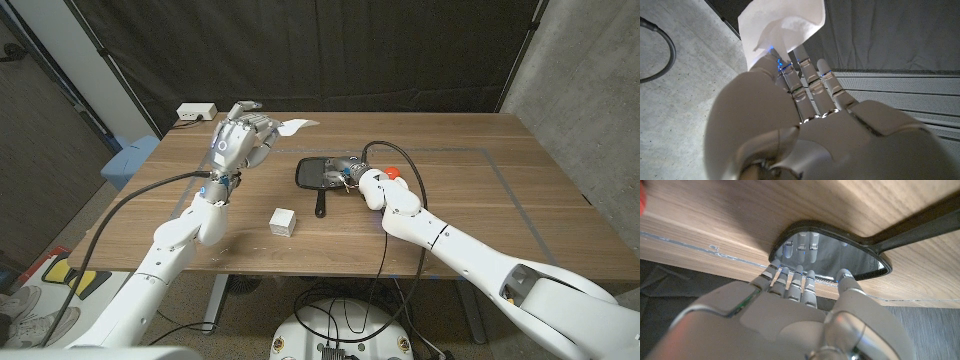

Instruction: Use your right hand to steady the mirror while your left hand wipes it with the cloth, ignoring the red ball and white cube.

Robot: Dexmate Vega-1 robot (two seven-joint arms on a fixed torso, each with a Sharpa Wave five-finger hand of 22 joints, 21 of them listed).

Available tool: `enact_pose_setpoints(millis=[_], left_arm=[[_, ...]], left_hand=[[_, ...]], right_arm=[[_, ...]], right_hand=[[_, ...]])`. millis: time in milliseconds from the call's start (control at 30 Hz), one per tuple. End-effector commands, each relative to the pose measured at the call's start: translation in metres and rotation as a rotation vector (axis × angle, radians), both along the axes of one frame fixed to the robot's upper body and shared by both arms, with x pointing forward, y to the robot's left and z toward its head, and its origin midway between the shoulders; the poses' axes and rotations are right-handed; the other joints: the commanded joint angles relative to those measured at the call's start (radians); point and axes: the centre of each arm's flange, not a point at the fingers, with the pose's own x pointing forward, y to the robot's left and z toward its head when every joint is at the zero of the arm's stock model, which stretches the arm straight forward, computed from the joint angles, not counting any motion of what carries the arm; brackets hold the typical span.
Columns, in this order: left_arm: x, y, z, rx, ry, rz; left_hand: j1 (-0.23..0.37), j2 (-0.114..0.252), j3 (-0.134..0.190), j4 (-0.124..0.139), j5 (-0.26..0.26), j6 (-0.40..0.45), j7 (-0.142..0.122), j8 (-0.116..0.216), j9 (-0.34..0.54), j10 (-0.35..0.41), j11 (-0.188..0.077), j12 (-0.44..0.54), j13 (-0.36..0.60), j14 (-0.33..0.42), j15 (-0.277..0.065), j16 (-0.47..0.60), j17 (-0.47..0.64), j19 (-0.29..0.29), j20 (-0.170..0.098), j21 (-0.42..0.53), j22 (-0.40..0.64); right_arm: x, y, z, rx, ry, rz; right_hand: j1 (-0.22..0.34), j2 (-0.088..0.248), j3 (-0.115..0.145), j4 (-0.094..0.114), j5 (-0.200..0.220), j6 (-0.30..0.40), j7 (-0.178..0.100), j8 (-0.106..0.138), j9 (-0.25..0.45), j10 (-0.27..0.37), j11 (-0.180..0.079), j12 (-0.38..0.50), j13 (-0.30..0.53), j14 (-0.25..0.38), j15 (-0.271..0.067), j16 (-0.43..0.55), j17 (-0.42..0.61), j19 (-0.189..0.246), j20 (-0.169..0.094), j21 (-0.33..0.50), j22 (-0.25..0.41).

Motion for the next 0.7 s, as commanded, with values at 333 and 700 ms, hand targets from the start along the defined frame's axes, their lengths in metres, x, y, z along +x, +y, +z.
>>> enact_pose_setpoints(millis=[333,700], left_arm=[[0.019,-0.008,-0.019,0.037,0.191,0.161],[0.065,-0.013,-0.024,0.012,0.223,0.187]], left_hand=[[0.017,0.002,-0.007,-0.003,0.005,0.018,0.012,0.003,-0.014,0.013,-0.007,0.018,0.241,0.014,-0.112,-0.007,0.014,-0.003,-0.007,0.014,0.000],[0.029,-0.009,-0.014,-0.011,-0.004,0.035,0.027,-0.006,-0.045,0.039,-0.006,-0.001,0.218,0.033,-0.112,-0.006,0.028,0.008,-0.012,0.029,-0.001]], right_arm=[[-0.001,-0.016,-0.007,-0.030,0.028,-0.016],[-0.002,-0.019,-0.010,-0.030,0.032,0.010]], right_hand=[[-0.012,0.010,0.004,0.030,-0.003,0.021,-0.006,0.003,0.004,0.015,-0.003,-0.001,0.001,-0.004,0.000,0.000,0.011,-0.002,-0.005,0.006,0.005],[-0.012,0.010,0.006,0.034,-0.002,0.028,-0.005,0.003,0.003,0.022,-0.002,0.000,0.001,-0.004,-0.002,0.000,0.011,0.001,-0.009,0.007,0.005]])
